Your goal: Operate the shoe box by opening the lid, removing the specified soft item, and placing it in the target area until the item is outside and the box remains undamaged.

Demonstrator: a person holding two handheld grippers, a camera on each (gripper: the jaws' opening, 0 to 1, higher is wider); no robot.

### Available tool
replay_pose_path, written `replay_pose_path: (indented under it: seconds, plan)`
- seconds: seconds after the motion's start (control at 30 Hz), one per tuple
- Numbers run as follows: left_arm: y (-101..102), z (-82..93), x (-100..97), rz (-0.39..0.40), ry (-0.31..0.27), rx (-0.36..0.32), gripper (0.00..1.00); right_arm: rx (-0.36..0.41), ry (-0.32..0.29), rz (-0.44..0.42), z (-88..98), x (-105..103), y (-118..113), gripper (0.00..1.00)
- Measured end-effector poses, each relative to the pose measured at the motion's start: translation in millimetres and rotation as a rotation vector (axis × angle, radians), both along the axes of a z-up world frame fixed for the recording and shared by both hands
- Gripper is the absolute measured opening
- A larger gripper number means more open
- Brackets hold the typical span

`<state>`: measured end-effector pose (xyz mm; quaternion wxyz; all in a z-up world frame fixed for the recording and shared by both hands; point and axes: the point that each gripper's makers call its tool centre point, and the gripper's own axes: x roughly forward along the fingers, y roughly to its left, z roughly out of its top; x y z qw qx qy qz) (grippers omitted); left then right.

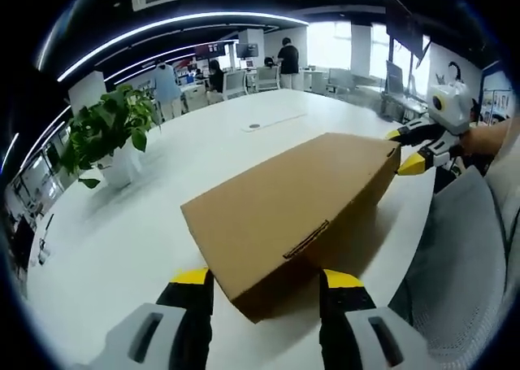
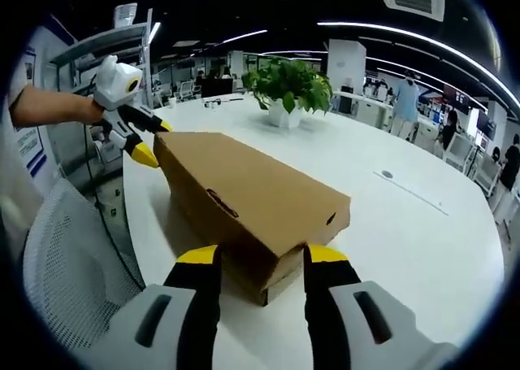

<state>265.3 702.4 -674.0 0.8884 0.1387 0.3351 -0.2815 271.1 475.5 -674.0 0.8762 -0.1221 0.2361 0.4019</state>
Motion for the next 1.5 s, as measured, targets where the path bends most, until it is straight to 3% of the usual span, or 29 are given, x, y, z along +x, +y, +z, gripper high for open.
replay_pose_path:
  seconds: [0.37,0.6,1.03,1.5]
  plan:
    - [0,24.1,8.6,-0.003,-0.045,-0.009,0.54,0.027,-0.044,-0.008,26.3,10,1,0.38]
    - [1,43.9,22.0,0.007,-0.104,-0.024,0.53,0.049,-0.079,-0.015,47.2,23,2,0.38]
    - [6,61.2,41.3,0.024,-0.161,-0.015,0.46,0.052,-0.114,-0.015,64.6,42,2,0.37]
    - [23,76.6,75.0,0.098,-0.234,0.008,0.24,0.04,-0.14,-0.026,77.9,68,0,0.32]
